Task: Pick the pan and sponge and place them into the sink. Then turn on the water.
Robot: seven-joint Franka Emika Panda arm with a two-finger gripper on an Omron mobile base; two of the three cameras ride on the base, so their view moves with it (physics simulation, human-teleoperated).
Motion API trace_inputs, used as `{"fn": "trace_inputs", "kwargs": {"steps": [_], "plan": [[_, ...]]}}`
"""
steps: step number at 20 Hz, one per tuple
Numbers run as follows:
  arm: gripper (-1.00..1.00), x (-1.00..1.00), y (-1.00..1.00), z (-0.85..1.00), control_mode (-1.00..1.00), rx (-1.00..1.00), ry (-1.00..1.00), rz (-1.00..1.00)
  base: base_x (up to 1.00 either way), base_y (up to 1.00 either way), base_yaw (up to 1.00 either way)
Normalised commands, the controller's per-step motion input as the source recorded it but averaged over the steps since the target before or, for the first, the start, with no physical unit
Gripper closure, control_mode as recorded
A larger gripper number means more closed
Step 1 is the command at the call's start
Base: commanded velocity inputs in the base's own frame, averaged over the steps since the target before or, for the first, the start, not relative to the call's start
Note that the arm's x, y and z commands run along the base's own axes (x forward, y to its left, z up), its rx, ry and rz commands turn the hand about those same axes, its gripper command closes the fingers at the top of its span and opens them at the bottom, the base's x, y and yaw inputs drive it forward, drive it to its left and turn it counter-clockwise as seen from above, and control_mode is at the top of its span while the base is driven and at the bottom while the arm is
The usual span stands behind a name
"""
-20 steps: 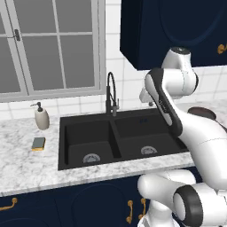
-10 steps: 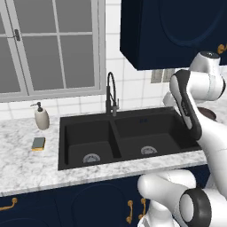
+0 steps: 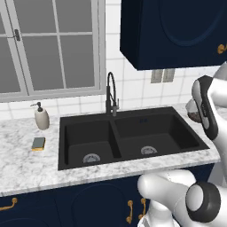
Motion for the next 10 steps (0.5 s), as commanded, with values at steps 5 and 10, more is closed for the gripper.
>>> {"fn": "trace_inputs", "kwargs": {"steps": [5, 10], "plan": [[-1.00, 0.00, -0.92, -0.25, -1.00, 0.00, 0.06, 0.00, 0.00, 0.00, 0.00], [-1.00, 0.00, -0.83, -0.34, -1.00, 0.00, 0.01, 0.00, 0.00, 0.00, 0.00]]}}
